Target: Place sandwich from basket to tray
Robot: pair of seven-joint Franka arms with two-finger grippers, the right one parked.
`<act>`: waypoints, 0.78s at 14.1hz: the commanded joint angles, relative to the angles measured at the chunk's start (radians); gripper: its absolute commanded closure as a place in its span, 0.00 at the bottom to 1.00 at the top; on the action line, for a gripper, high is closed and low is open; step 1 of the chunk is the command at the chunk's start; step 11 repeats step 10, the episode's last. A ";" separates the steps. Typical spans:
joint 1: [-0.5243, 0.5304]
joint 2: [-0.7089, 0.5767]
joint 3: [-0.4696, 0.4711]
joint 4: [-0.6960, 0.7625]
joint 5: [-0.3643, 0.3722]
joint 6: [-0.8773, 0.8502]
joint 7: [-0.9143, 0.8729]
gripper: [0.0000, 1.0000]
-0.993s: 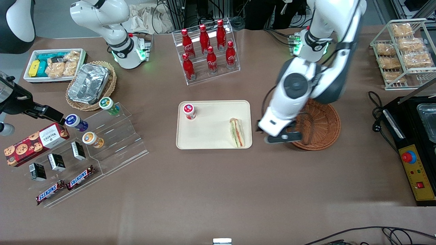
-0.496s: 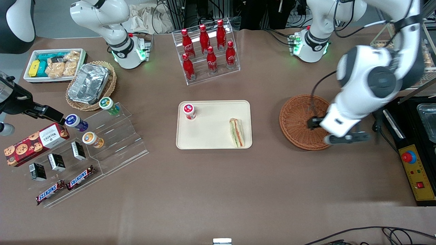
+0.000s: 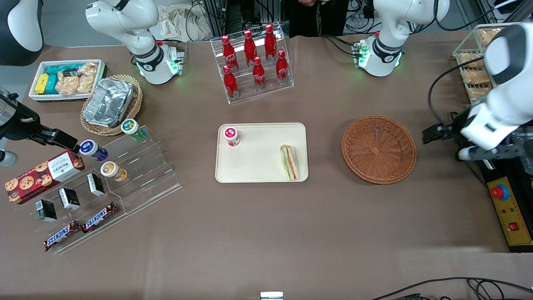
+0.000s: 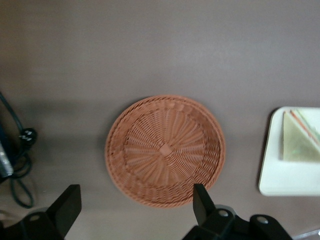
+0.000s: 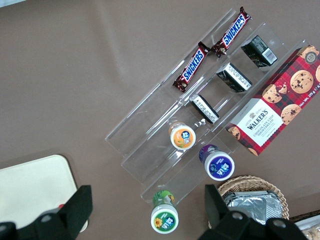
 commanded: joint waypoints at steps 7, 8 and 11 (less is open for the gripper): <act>0.321 -0.178 -0.293 0.001 0.043 -0.104 0.143 0.01; 0.379 -0.195 -0.361 -0.004 0.064 -0.104 0.143 0.01; 0.494 -0.198 -0.484 -0.004 0.086 -0.104 0.139 0.01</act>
